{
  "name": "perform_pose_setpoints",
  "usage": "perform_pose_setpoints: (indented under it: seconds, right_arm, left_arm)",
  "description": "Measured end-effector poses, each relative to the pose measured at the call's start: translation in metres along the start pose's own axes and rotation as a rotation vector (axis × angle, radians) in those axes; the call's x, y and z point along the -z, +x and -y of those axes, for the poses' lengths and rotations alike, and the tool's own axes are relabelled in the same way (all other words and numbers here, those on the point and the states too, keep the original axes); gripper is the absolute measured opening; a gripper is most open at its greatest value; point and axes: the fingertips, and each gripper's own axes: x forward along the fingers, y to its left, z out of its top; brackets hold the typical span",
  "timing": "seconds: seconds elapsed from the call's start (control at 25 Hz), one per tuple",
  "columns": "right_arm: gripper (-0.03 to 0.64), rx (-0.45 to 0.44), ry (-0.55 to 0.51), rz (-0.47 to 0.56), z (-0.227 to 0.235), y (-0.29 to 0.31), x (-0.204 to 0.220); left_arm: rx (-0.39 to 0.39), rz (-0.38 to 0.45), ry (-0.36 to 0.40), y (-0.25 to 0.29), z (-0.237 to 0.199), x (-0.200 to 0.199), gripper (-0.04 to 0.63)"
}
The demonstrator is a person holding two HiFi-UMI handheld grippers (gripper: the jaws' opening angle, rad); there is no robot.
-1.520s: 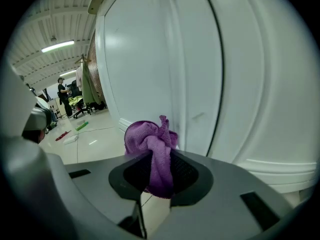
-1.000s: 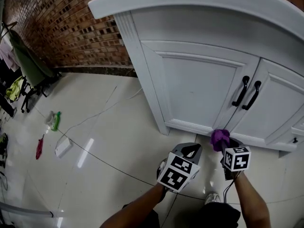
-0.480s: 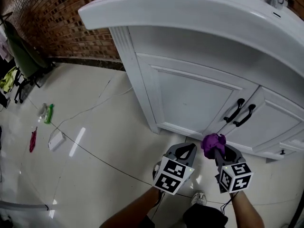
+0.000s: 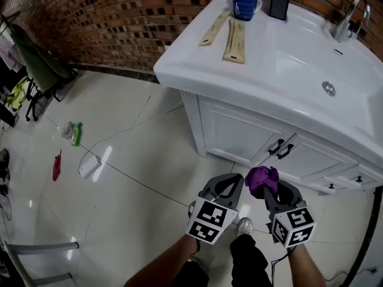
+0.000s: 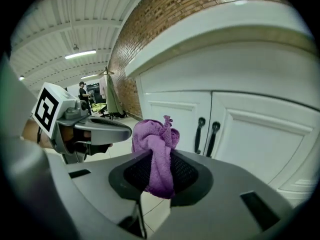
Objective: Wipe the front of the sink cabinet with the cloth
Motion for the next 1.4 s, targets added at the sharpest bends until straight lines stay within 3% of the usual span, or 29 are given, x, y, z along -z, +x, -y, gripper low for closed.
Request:
perform_pose_setpoints:
  seconds: [0.4, 0.68, 0.8, 1.08, 1.4]
  right_arm:
    - [0.092, 0.002, 0.017, 0.094, -0.09, -0.154, -0.12]
    - [0.092, -0.034, -0.024, 0.15, -0.135, -0.245, -0.164]
    - [0.092, -0.072, -0.039, 0.203, -0.139, -0.283, -0.185]
    - [0.094, -0.178, -0.066, 0.294, -0.124, -0.371, -0.207]
    - [0.094, -0.212, -0.098, 0.419, -0.111, -0.459, -0.237]
  left_arm:
    - [0.014, 0.056, 0.009, -0.159, 0.073, -0.122, 0.005]
    - [-0.025, 0.086, 0.068, -0.257, 0.13, -0.176, 0.005]
    - [-0.066, 0.097, 0.08, -0.278, 0.157, -0.192, 0.005]
    - [-0.159, 0.162, -0.002, -0.291, 0.234, -0.23, 0.005]
    - [-0.24, 0.236, -0.038, -0.318, 0.309, -0.269, 0.005]
